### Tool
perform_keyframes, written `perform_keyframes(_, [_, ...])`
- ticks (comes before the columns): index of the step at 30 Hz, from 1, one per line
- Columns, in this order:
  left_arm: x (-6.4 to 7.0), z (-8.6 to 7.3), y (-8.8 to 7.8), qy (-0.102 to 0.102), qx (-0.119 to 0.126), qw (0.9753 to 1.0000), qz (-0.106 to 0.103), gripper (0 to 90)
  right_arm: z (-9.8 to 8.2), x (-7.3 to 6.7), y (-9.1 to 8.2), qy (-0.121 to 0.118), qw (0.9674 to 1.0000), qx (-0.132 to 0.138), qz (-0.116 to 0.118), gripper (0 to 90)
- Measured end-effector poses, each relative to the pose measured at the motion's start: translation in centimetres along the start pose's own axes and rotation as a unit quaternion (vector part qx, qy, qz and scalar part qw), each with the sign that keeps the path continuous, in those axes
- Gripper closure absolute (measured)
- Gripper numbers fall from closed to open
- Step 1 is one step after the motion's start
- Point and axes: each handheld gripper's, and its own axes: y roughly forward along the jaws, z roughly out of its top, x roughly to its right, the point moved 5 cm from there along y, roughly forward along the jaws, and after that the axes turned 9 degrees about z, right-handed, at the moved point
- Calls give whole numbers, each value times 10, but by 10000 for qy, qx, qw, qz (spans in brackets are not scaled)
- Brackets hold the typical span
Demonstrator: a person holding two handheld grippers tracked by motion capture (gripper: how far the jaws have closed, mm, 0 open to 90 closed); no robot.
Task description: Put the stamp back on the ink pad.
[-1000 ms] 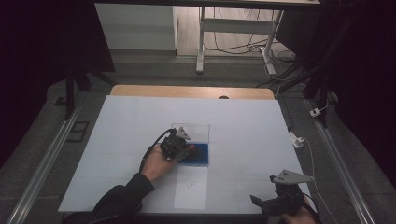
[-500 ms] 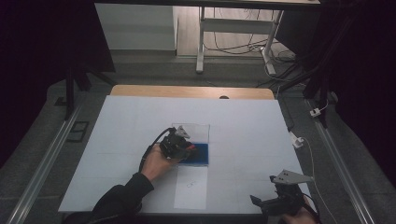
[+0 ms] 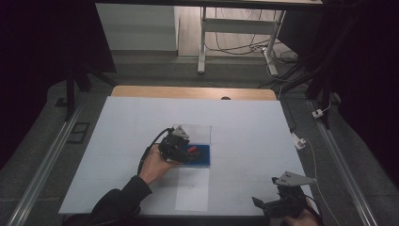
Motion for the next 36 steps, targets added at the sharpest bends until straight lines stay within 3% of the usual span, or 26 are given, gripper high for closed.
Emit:
perform_keyframes(4, [0, 0, -7, -64, 97, 9999, -14, 164, 0, 0, 0, -11, 10000, 1, -1, 0])
perform_keyframes(11, [0, -2, -21, -183, 200, 9995, -150, 87, 0, 0, 0, -15, 10000, -1, -3, 0])
perform_keyframes(17, [4, -5, -28, -66, 148, 9996, -227, 37, 0, 0, 0, -14, 10000, 3, 0, 0])
perform_keyframes(32, [10, -16, -56, -218, 410, 9960, -770, 0, 0, -1, 0, -4, 10000, 12, -7, 0])
perform_keyframes(36, [10, -22, -66, -227, 513, 9957, -733, 4, 0, -1, 0, -1, 10000, 22, -7, 0])
